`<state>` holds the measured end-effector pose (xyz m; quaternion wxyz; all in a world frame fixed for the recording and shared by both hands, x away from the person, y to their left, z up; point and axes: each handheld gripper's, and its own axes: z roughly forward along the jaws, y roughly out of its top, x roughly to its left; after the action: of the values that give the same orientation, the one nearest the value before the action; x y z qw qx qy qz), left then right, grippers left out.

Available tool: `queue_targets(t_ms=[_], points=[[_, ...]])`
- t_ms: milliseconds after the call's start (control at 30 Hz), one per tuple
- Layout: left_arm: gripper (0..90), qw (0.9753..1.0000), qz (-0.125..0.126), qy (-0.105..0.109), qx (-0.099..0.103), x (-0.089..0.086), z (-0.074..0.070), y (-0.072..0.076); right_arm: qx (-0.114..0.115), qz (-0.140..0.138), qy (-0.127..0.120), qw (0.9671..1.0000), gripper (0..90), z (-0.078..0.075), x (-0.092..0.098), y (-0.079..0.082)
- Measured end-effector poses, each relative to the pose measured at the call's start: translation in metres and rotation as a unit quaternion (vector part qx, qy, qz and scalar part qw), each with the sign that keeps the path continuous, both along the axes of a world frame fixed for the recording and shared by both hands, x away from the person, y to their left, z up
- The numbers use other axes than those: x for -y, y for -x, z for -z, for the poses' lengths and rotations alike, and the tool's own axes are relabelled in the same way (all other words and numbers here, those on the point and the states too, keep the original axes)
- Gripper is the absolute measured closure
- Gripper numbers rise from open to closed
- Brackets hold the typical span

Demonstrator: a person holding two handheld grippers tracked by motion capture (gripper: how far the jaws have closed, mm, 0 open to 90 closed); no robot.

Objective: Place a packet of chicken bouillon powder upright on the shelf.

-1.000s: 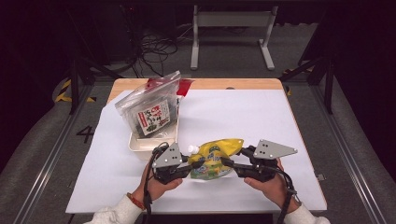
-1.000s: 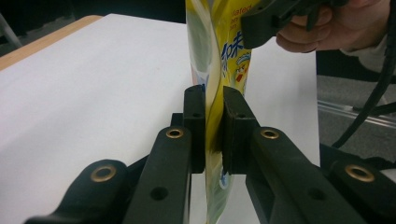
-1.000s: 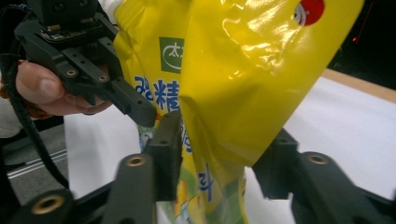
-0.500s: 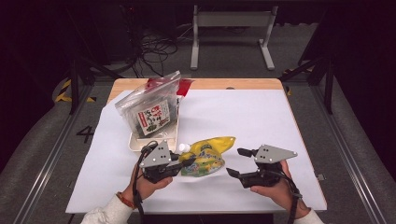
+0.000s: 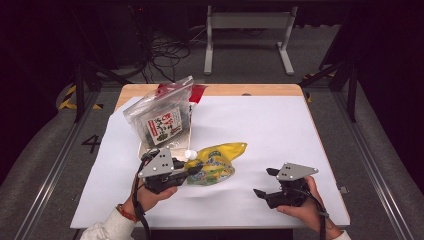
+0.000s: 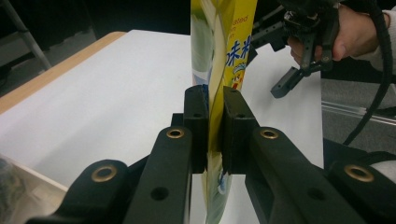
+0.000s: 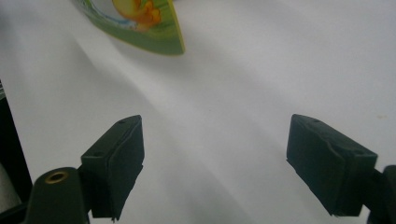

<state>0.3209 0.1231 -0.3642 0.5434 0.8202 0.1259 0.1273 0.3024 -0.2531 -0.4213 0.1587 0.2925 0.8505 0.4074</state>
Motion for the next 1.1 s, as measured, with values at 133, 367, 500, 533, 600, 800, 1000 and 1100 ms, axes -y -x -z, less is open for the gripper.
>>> queue_targets(t_ms=[133,367,500,533,600,800,1000,1100], points=[[82.7,0.9999,-0.009,0.01,0.007,-0.007,-0.007,0.0,-0.006,0.001,0.001,1.0,19.7,0.003,0.0,0.002],[82.8,0.9992,-0.021,0.028,0.017,-0.02,-0.018,-0.004,-0.012,-0.008,-0.008,0.9999,19.7,0.004,-0.002,0.002],[82.8,0.9987,-0.026,0.03,0.032,-0.027,-0.026,-0.006,-0.014,-0.004,-0.012,0.9998,19.7,0.006,-0.002,0.001],[82.8,0.9984,-0.029,0.035,0.033,-0.029,-0.028,-0.007,-0.014,-0.001,-0.013,0.9998,19.7,0.006,-0.001,0.001],[82.8,0.9979,-0.033,0.041,0.039,-0.033,-0.033,-0.009,-0.016,0.001,-0.017,0.9997,19.7,0.006,-0.001,0.0],[82.8,0.9959,-0.05,0.051,0.056,-0.055,-0.043,-0.016,-0.021,0.003,-0.024,0.9995,19.8,0.007,-0.002,-0.001],[83.1,0.9952,-0.073,0.034,0.056,-0.078,-0.037,-0.026,-0.027,-0.008,-0.035,0.999,20.7,0.003,-0.007,0.003],[83.0,0.9953,-0.076,0.031,0.051,-0.083,-0.034,-0.03,-0.026,-0.01,-0.031,0.9991,20.6,0.004,-0.008,0.004]])
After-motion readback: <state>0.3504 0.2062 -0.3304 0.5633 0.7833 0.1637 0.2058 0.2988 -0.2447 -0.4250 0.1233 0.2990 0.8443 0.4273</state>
